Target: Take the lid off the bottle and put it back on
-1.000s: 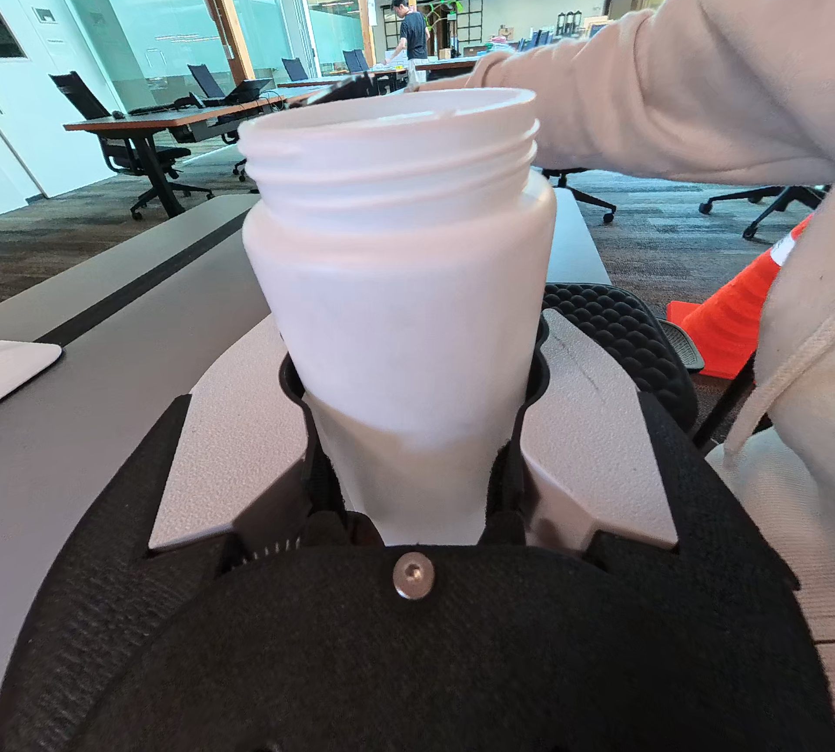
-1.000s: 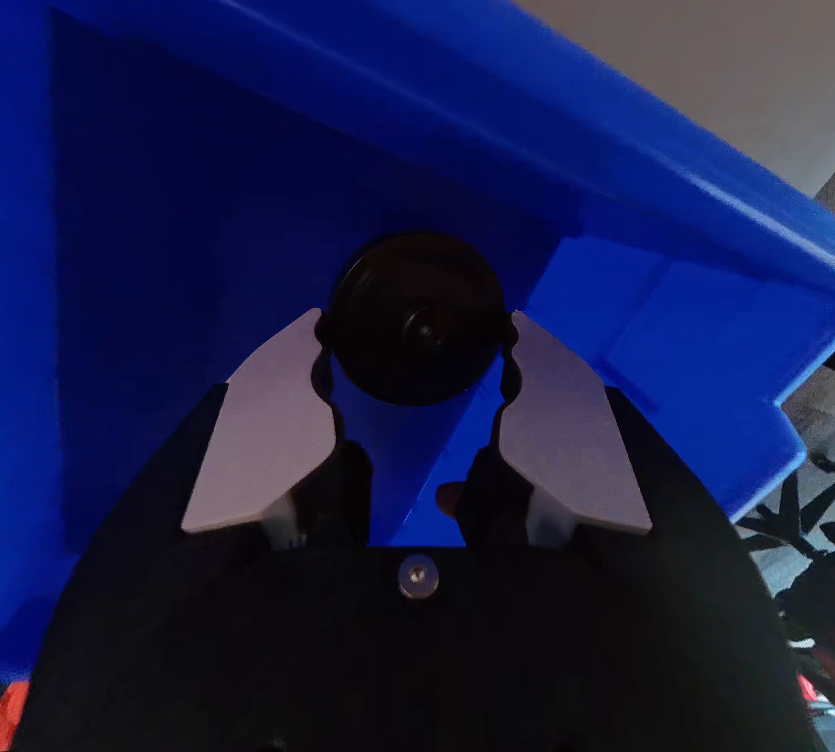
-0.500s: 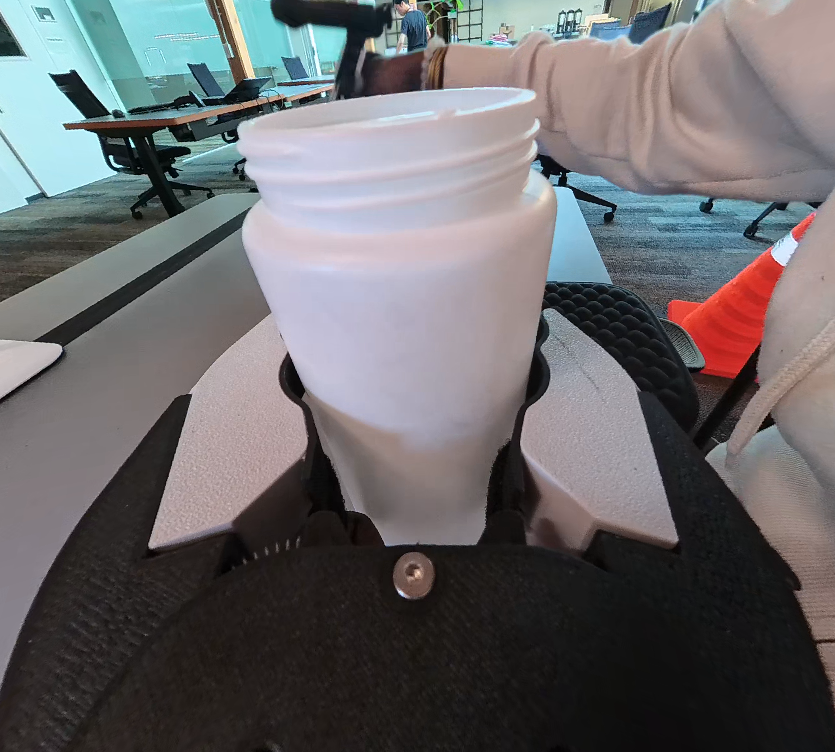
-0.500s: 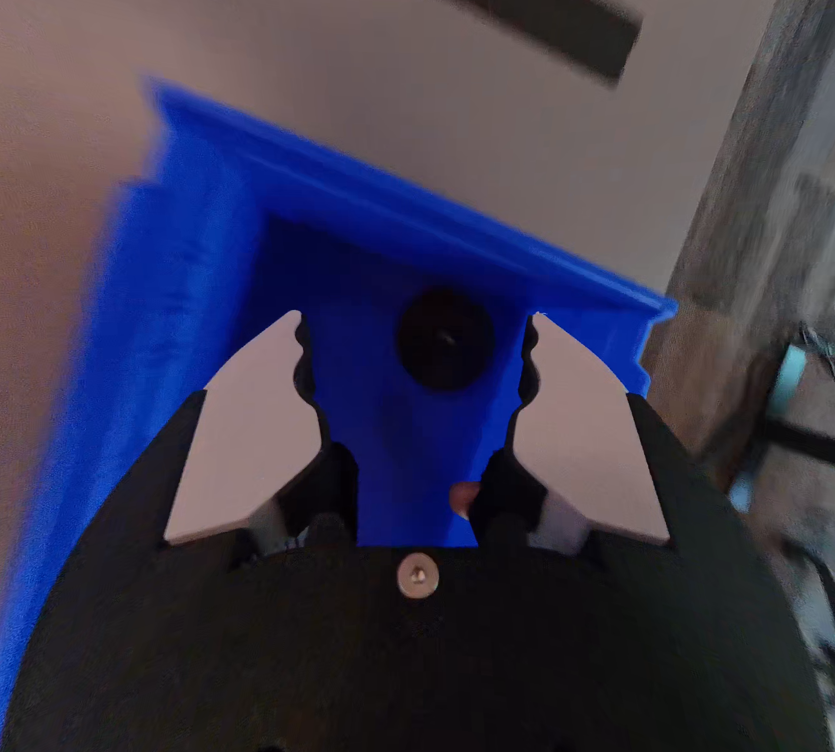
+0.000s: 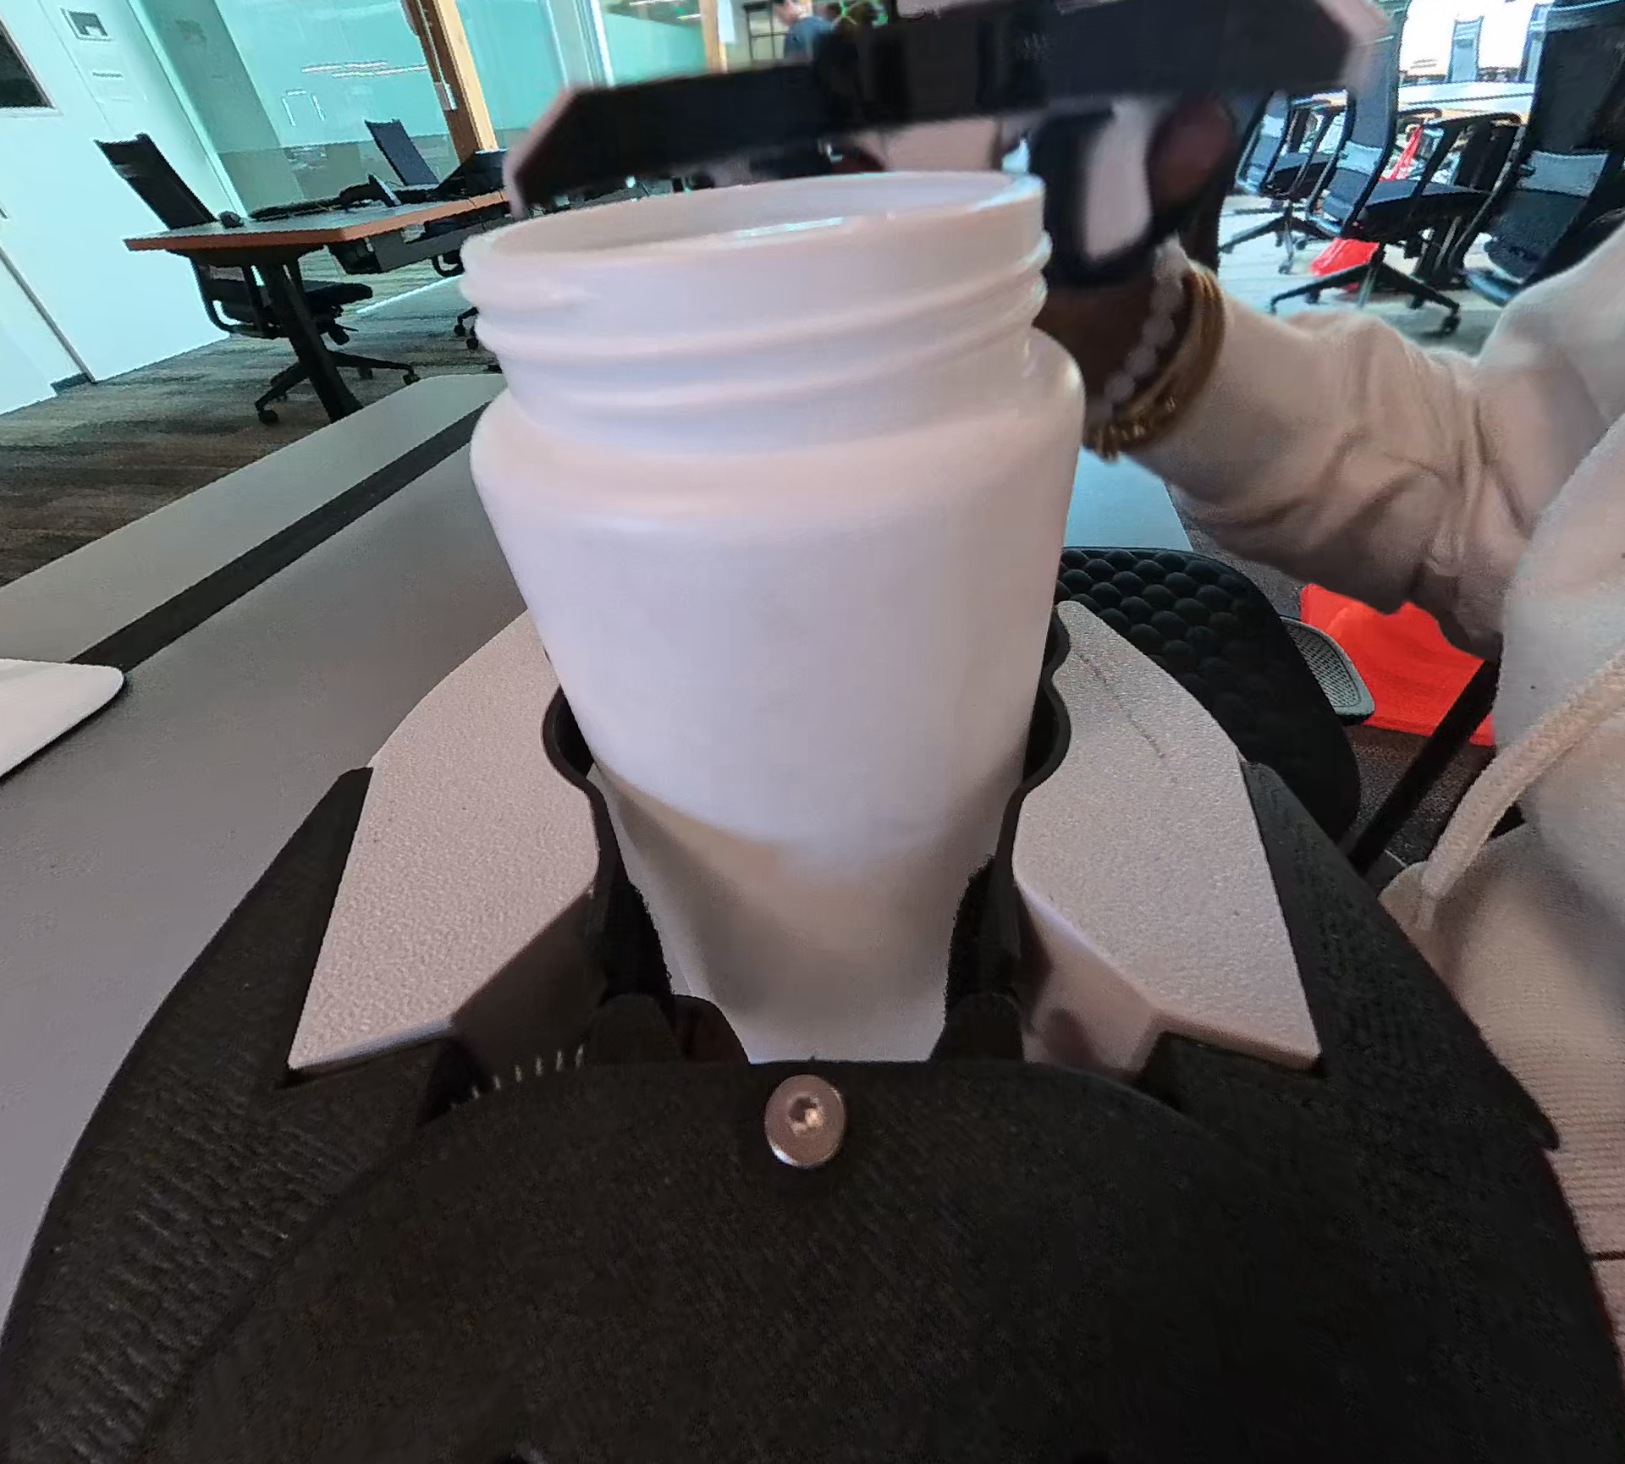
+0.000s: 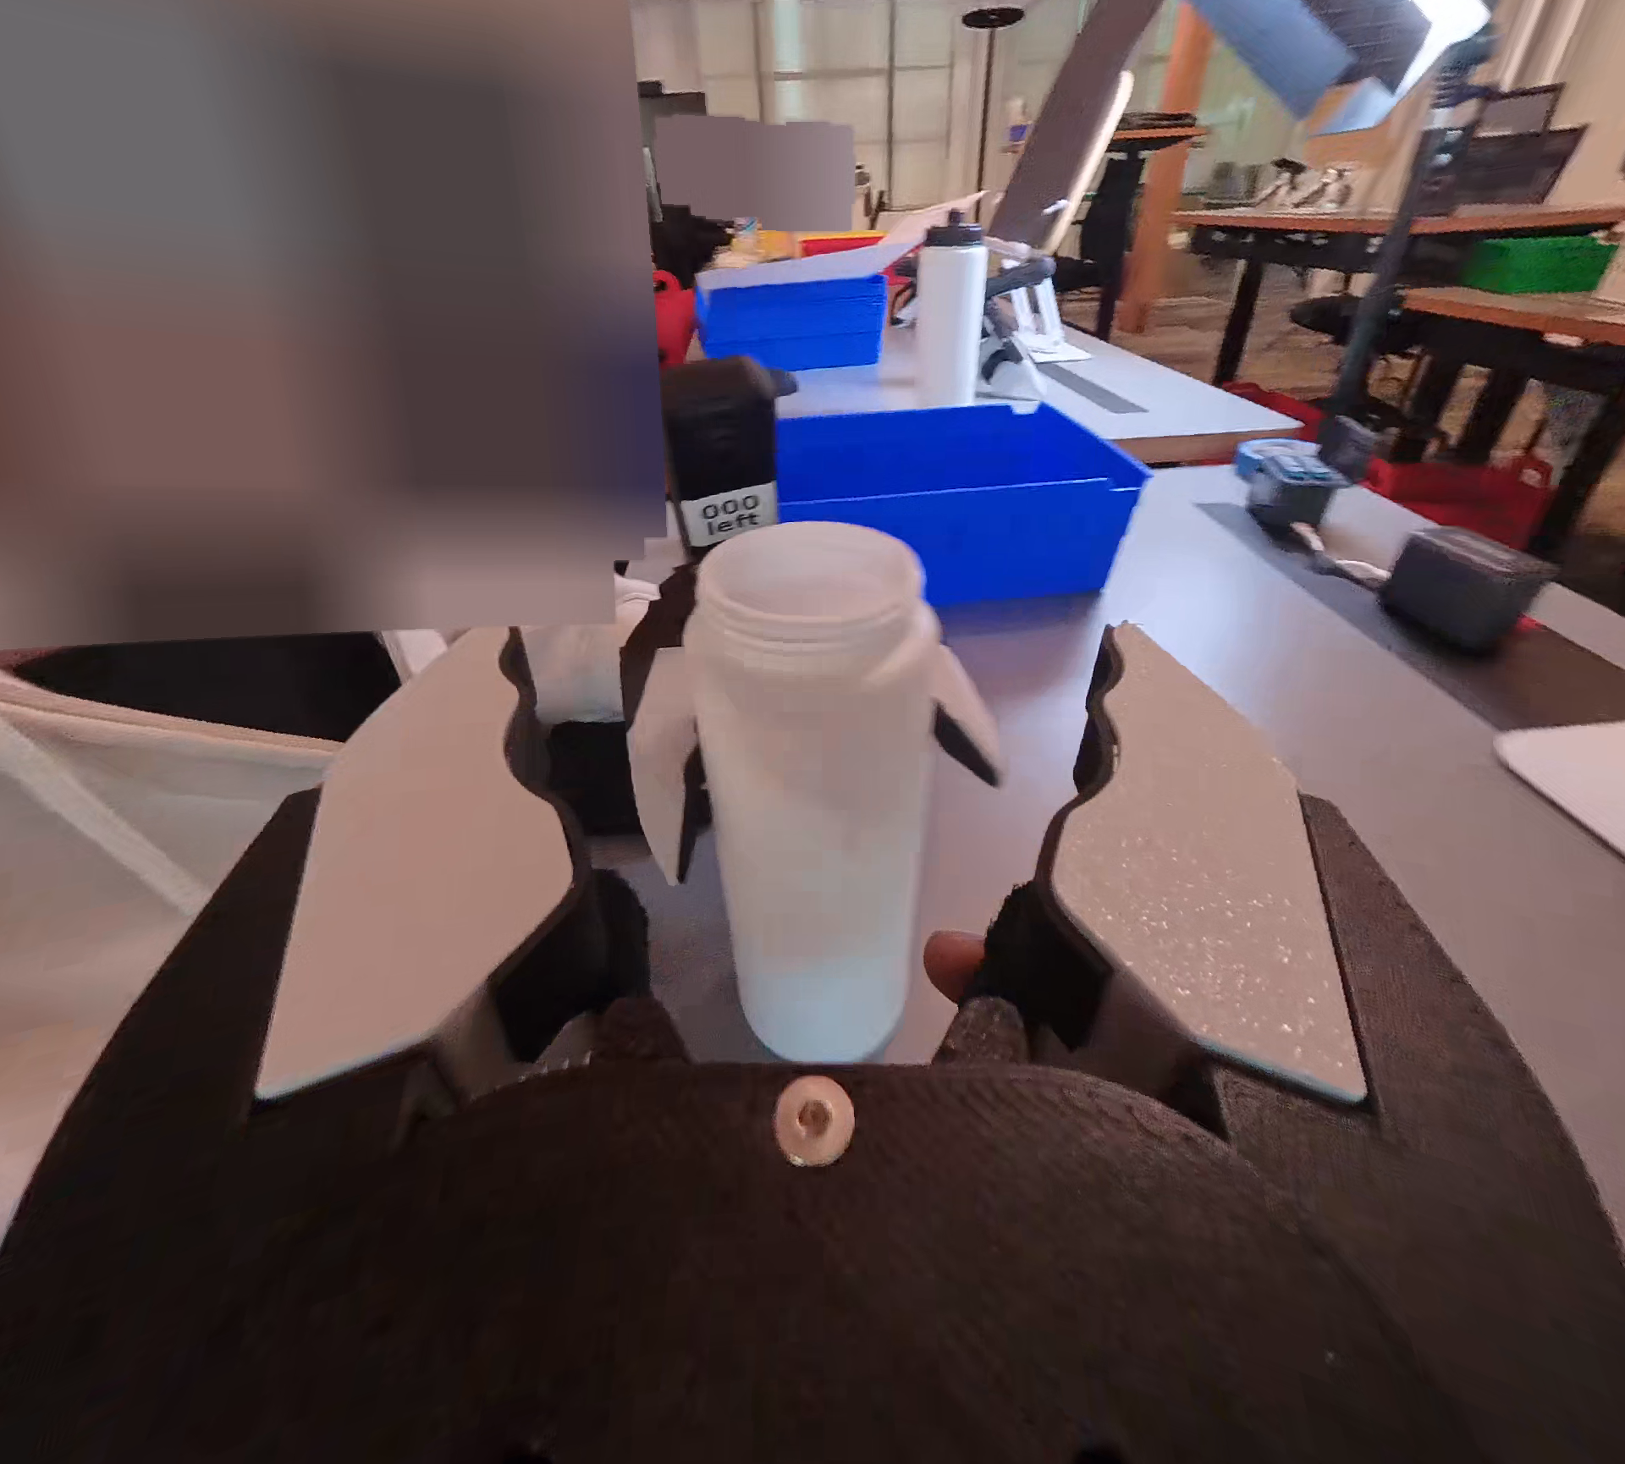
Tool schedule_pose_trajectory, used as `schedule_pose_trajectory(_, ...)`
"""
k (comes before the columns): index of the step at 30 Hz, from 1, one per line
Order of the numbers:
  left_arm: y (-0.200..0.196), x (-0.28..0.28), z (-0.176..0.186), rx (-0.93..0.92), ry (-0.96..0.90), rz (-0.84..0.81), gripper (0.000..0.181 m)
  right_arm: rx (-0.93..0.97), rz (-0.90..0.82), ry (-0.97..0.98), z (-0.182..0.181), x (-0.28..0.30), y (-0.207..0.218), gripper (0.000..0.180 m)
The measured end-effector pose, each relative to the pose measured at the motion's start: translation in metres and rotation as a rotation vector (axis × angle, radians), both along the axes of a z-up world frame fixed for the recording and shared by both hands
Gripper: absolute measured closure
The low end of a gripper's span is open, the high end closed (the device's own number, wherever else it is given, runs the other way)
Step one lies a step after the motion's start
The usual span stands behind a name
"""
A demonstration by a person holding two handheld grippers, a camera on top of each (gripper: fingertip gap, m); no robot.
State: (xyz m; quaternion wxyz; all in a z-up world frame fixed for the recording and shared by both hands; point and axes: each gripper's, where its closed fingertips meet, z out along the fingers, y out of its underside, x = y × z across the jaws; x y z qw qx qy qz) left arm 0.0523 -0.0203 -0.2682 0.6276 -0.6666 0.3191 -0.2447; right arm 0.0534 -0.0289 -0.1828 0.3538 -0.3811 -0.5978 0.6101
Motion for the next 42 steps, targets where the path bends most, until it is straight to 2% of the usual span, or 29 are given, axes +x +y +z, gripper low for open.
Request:
schedule_pose_trajectory(3,0.0,0.0,0.0,0.0,0.0,0.0,0.082,0.0,0.032,-0.028,-0.025,-0.022,-0.025,0.061)
schedule_pose_trajectory(6,0.0,0.0,0.0,0.001,-0.002,-0.001,0.082,-0.021,0.019,-0.044,-0.038,-0.038,-0.028,0.065)
schedule_pose_trajectory(10,-0.001,0.0,0.0,0.0,-0.004,-0.007,0.082,-0.088,0.03,-0.036,-0.041,-0.047,-0.027,0.078)
schedule_pose_trajectory(12,-0.004,0.002,-0.005,-0.034,0.001,-0.034,0.083,-0.045,0.054,-0.051,-0.048,-0.047,-0.03,0.093)
schedule_pose_trajectory(16,-0.008,-0.003,-0.063,-0.178,0.22,-0.055,0.084,0.026,0.024,-0.028,-0.051,-0.043,-0.027,0.095)
schedule_pose_trajectory(21,-0.008,0.0,-0.066,-0.179,0.2,-0.061,0.087,0.005,0.036,0.015,-0.054,-0.042,-0.027,0.095)
schedule_pose_trajectory(23,-0.008,0.001,-0.065,-0.188,0.185,-0.065,0.087,0.036,0.04,-0.064,-0.074,-0.046,-0.029,0.085)
schedule_pose_trajectory(25,-0.009,0.001,-0.066,-0.181,0.193,-0.071,0.087,0.094,0.031,-0.112,-0.091,-0.05,-0.033,0.089)
schedule_pose_trajectory(28,-0.01,0.001,-0.06,-0.174,0.18,-0.085,0.088,0.143,0.015,-0.096,-0.085,-0.048,-0.033,0.093)
schedule_pose_trajectory(29,-0.01,-0.001,-0.058,-0.187,0.168,-0.089,0.082,0.155,-0.016,-0.081,-0.08,-0.048,-0.03,0.093)
schedule_pose_trajectory(31,-0.005,-0.012,-0.052,-0.194,0.14,-0.051,0.066,0.177,-0.11,-0.033,-0.06,-0.042,-0.014,0.093)
schedule_pose_trajectory(33,0.006,-0.031,-0.037,-0.128,0.089,0.061,0.062,0.18,-0.243,0.005,-0.03,-0.028,0.013,0.093)
schedule_pose_trajectory(36,0.027,-0.075,-0.014,-0.027,-0.022,0.334,0.068,0.231,-0.584,0.003,0.017,0.017,0.082,0.093)
schedule_pose_trajectory(38,0.032,-0.097,-0.012,-0.017,-0.048,0.445,0.068,0.25,-0.853,-0.064,0.039,0.064,0.137,0.093)
schedule_pose_trajectory(40,0.034,-0.106,-0.011,-0.009,-0.056,0.493,0.068,0.255,-1.108,-0.151,0.048,0.118,0.19,0.093)
schedule_pose_trajectory(42,0.034,-0.106,-0.01,-0.002,-0.047,0.506,0.068,0.212,-1.311,-0.31,0.033,0.169,0.237,0.093)
